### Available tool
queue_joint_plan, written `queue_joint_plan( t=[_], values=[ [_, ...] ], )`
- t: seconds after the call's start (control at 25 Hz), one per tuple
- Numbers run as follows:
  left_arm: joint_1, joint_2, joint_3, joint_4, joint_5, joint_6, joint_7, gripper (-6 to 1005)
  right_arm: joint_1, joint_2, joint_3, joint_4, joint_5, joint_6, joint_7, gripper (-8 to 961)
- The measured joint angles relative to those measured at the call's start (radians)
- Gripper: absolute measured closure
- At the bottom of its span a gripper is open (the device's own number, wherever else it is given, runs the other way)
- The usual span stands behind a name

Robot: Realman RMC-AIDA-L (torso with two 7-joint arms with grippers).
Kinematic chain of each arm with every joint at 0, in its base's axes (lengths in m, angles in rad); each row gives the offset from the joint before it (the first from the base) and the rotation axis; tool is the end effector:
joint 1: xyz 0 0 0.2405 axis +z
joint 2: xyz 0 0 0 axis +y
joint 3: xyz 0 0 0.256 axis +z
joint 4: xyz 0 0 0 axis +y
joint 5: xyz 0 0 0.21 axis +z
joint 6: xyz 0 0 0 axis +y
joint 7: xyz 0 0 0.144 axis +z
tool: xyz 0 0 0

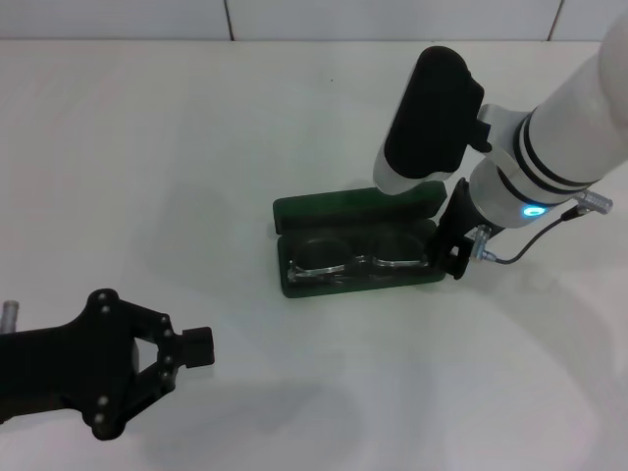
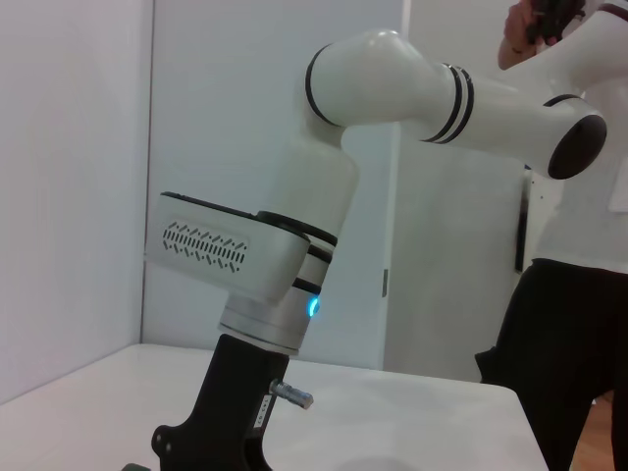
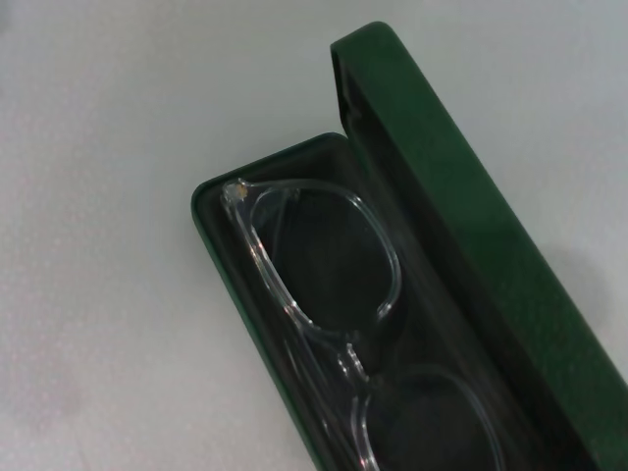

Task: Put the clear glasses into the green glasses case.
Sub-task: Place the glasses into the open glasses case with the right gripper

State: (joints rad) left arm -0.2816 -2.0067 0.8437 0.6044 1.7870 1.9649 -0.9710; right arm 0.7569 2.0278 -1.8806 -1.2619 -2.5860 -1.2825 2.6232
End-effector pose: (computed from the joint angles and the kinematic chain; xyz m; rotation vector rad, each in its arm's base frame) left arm -0.2885 0.2235 0.0227 -2.8396 -0.1802 -1.0514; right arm 0.1297 0.3585 -0.0733 -2.6782 0.3079 -0.6823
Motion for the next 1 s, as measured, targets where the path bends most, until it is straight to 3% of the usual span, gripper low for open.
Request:
queue_joint_plan(
  t=[1.0],
  values=[
    [0.001, 0.0, -0.002, 0.0, 0.0, 0.0, 0.007, 945, -0.032, 0.0, -0.004, -0.098, -0.013, -0.123, 0.065, 946]
  ],
)
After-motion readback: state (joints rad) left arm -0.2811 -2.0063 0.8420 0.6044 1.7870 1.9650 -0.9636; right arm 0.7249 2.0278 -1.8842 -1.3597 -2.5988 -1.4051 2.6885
